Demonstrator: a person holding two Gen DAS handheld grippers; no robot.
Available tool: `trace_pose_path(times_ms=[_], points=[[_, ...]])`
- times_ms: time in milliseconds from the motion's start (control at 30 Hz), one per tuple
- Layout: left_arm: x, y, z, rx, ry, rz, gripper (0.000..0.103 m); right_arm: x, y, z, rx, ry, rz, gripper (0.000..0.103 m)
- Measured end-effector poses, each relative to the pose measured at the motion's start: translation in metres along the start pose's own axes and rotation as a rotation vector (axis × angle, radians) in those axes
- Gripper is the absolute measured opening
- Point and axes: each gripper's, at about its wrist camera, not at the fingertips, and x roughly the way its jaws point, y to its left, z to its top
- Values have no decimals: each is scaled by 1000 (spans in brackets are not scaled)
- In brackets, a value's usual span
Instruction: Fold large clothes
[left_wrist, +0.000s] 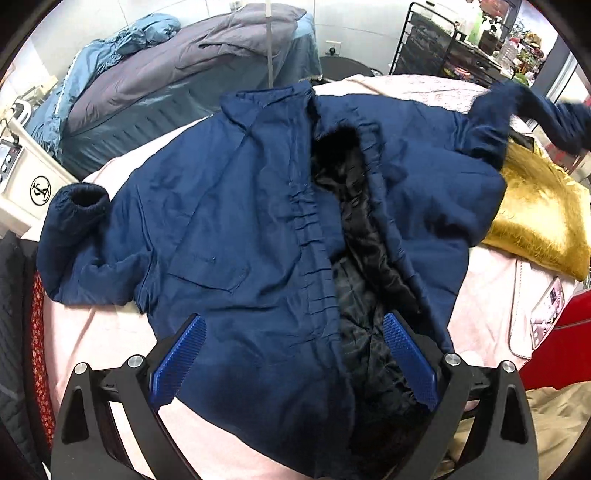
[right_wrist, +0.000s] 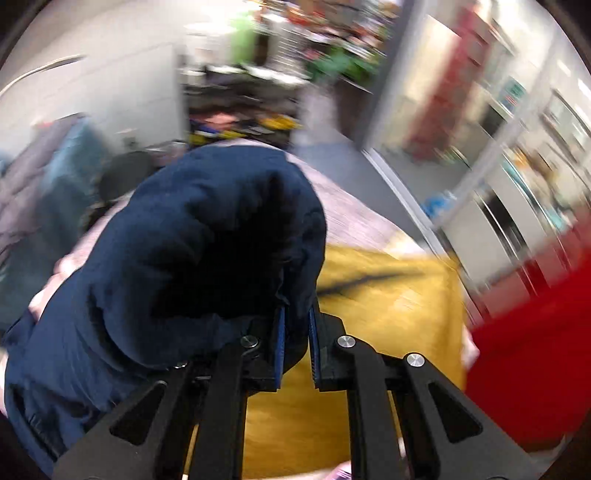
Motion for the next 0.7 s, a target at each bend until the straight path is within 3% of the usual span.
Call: trace_pose_path(times_ms=[100,133,167,200,267,500,600,700], points=[[3,12,-8,-42,13,14,94,9,-44,-22,148,100,-12,23],[3,15,-11,-56,16,16,94,8,-56,-33,204,124,-3,30],[3,19,-14,-77,21,16,94,3,-57,-45,230,125,5,45],[4,23,-17,-92,26,15,94,-1,-53,-50,235,115,7,49],[3,29,-22,-115,29,20,94,-19,-48,-62,216,61,10,69],[5,12,-18,-23,9,34,94,-71,-34,-57,264,-124,53,79],[16,-16,-12,75,23,32,95,-92,-50,-49,351,-198,43,80],[39,-51,-10,219,44,74,95,-107,-51,-45,345,-234,125,81]])
